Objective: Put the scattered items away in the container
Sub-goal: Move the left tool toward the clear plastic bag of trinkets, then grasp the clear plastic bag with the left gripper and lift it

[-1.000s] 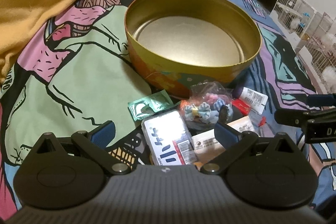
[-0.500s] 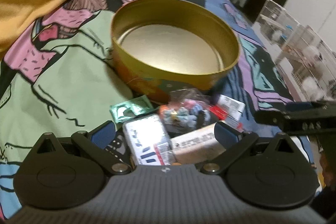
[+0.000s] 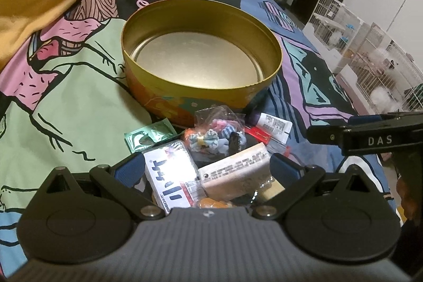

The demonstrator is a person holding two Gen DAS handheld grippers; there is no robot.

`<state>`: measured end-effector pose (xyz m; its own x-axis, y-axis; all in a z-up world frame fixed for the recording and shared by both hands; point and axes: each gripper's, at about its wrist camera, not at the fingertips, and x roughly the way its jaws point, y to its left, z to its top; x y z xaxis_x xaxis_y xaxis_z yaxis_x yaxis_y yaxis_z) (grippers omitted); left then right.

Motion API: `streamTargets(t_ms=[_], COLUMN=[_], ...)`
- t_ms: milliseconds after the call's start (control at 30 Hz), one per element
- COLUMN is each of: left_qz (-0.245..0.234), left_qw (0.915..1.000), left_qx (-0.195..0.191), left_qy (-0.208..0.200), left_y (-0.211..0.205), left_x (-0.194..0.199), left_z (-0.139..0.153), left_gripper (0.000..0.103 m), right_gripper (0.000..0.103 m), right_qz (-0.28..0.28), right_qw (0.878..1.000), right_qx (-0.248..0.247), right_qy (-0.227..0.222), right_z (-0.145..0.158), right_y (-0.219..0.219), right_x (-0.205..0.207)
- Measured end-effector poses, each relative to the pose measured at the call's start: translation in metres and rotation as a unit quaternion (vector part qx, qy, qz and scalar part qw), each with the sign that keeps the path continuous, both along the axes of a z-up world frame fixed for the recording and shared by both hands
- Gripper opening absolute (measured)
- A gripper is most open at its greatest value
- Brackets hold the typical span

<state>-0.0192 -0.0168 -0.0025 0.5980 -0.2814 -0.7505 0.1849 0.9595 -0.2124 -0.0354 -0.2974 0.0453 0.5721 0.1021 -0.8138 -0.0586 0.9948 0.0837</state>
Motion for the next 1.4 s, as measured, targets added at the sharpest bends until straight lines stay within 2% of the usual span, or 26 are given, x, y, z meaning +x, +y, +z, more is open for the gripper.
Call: streamTargets(t_ms=[467,733,867,1033,1167,1400], left_qz=[-0.002,-0.054,-0.087,-0.125,-0.148,-0.172], left_qw=[1.0000,0.9984,0.9959,0.9911,0.9862,0.9754], left_qx=[-0.006,0.018,0.021,0.044,0.062,0.122], left_qy=[0.005,-0.002,0.016,0.017,0.039,0.065], left_y=[0.002,-0.015,-0.023,-0.037,-0.045,-0.062], left_x=[-0.001,-0.008,-0.008,-0.015,-0.016,-0.018], left_z=[0.000,0.000,-0.005,-0.008,-0.016,-0.031], left_gripper=[0.103,0.103,0.103,0.103,0.103,0.103], right_gripper=[0.103,0.103,0.103,0.103,0.103,0.103], right_qz=[-0.008,-0.010,-0.010,-0.009,-0.006,0.004], right_qw=[1.000,1.000,1.000,1.000,1.000,1.000], right_qx=[0.012,0.023,0.023,0.022,0.019,0.019], right_qy=[-0.003,-0.009,-0.009,-0.007,-0.006,0.001], right_z=[0.003,0.007,0.007,0.007,0.007,0.004], right_y=[-0.004,-0.007,-0.007,-0.007,-0.005,-0.002], right_x=[0.001,0.000,0.000,0.000,0.000,0.000])
